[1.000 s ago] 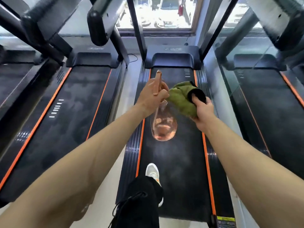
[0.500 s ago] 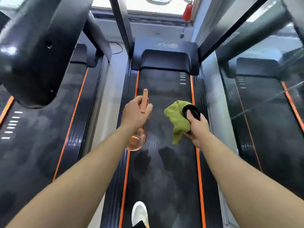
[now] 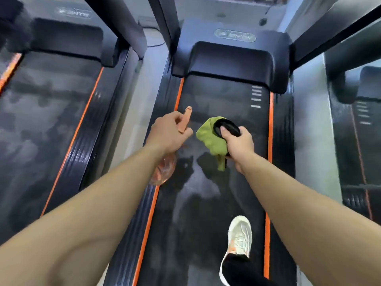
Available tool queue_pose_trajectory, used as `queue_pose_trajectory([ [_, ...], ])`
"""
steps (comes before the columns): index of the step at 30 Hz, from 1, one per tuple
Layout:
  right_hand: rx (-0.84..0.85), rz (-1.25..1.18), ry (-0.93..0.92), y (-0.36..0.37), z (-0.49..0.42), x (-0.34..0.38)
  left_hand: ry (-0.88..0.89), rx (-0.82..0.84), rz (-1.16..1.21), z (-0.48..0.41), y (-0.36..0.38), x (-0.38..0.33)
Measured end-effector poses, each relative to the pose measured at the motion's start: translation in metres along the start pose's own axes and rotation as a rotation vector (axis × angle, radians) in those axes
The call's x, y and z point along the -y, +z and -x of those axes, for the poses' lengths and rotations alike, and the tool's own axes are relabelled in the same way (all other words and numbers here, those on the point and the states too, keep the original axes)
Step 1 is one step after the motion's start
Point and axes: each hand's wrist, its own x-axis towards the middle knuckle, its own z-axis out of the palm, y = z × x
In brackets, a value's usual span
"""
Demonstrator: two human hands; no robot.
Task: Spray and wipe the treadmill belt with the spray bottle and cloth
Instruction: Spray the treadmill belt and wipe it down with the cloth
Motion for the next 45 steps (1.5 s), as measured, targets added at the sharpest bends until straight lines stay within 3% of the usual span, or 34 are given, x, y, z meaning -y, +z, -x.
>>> queue_pose_trajectory([
  [5,0.019,0.102,-0.088,0.040,-0.128,-0.051,-0.031,-0.023,0.000,-0.110,0.047,0.047],
  [12,-0.281,0.158,-0.237,0.078,-0.306,-0.113,-0.096,-0.028,0.246,-0.268,0.139,0.134],
  [14,-0.290,0.382,-0.214,0.074,-0.342,-0.139,-0.118,-0.002,0.299,-0.308,0.157,0.145],
  [17,-0.365,0.920,-0.211,0.071,-0.379,-0.172,-0.124,0.041,0.310,-0.361,0.181,0.153],
  [18,-0.326,0.999,-0.292,0.072,-0.388,-0.176,-0.131,0.055,0.320,-0.374,0.186,0.154],
  [20,-0.068,1.138,-0.408,0.076,-0.401,-0.168,-0.122,0.073,0.313,-0.395,0.194,0.155],
  [22,0.172,1.235,-0.316,0.083,-0.409,-0.155,-0.101,0.091,0.321,-0.405,0.194,0.154],
  [25,0.225,1.253,-0.145,0.089,-0.411,-0.139,-0.082,0.140,0.362,-0.410,0.186,0.149],
  [28,0.222,1.274,-0.149,0.096,-0.409,-0.140,-0.068,0.162,0.389,-0.414,0.176,0.142],
  [35,-0.033,1.249,-0.646,0.109,-0.450,-0.178,-0.047,0.112,0.356,-0.456,0.192,0.142],
  [39,-0.204,1.144,-0.744,0.115,-0.456,-0.212,-0.135,0.098,0.378,-0.485,0.208,0.139],
  [45,-0.286,1.119,-0.820,0.116,-0.464,-0.218,-0.233,0.127,0.362,-0.501,0.221,0.145],
])
